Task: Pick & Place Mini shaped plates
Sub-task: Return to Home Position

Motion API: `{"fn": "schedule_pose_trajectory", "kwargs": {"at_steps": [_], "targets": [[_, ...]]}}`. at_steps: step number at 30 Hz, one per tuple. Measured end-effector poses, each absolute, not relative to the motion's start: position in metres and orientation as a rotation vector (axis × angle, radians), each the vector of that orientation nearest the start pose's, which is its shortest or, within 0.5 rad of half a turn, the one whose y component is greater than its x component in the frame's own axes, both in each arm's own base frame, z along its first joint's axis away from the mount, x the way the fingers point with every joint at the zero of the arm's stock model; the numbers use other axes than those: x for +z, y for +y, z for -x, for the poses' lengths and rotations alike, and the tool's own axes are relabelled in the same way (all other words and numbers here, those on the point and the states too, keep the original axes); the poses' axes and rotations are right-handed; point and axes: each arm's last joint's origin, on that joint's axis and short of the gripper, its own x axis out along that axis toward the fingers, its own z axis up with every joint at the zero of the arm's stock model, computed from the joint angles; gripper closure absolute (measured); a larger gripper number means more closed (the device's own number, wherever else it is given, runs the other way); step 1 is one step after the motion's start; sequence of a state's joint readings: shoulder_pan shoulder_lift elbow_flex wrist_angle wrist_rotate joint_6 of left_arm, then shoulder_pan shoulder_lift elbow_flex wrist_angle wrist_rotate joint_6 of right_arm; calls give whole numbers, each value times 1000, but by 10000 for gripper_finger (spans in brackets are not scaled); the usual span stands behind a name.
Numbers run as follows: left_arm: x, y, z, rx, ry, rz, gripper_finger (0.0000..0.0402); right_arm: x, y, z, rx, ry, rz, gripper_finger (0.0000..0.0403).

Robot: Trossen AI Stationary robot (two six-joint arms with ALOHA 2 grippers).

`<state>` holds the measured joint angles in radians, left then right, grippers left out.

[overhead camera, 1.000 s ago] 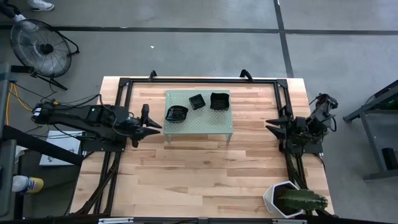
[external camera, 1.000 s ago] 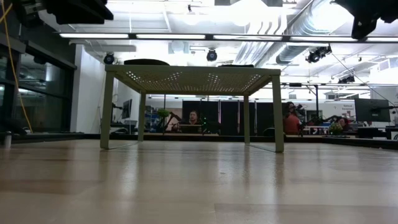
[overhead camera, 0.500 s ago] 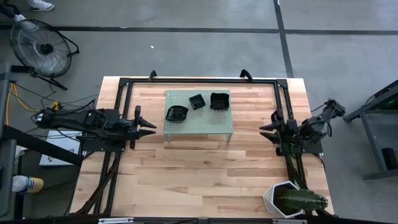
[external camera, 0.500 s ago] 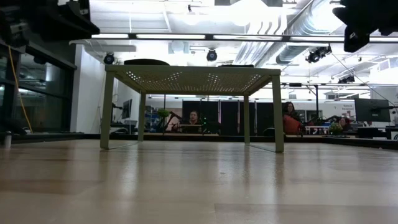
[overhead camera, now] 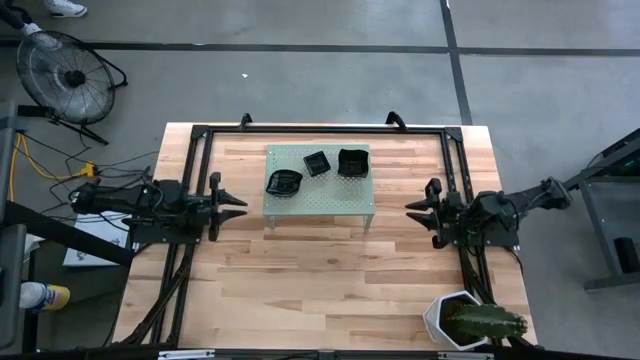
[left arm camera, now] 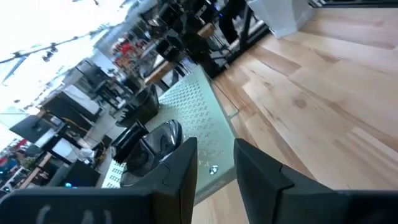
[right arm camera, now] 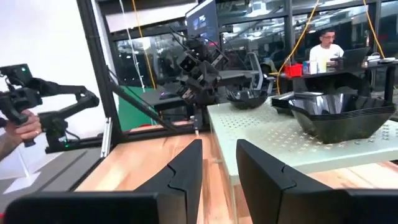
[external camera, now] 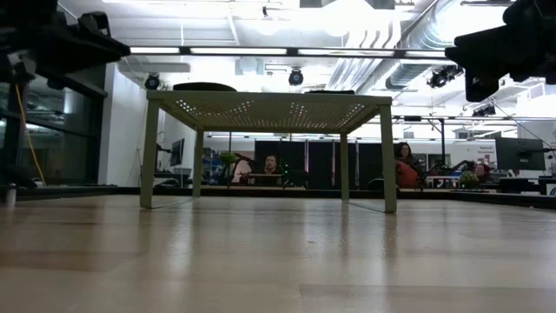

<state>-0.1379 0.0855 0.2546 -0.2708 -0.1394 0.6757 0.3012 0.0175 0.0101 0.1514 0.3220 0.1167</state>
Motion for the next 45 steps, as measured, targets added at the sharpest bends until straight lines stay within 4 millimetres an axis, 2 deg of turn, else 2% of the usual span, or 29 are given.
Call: {"fn": "schedule_pose_trajectory", "kwargs": {"at_steps": [5, 16, 28, 35, 41, 45], "targets": [[197, -9, -91, -16, 44, -685, 300, 176, 15, -97, 40, -93, -147, 308], [170, -7, -99, 96, 35, -624, 300, 168, 2, -99, -17, -11, -98, 308], [165, -9, -101, 25, 39, -472, 300, 167, -4, -99, -73, -9, -99, 308], [165, -9, -101, 40, 44, -541, 300, 167, -4, -99, -78, -6, -83, 308], [166, -8, -101, 67, 53, -674, 300, 167, -4, -99, -79, -9, -108, 308], [166, -8, -101, 67, 54, -688, 300, 167, -4, -99, -80, -10, -131, 308]]}}
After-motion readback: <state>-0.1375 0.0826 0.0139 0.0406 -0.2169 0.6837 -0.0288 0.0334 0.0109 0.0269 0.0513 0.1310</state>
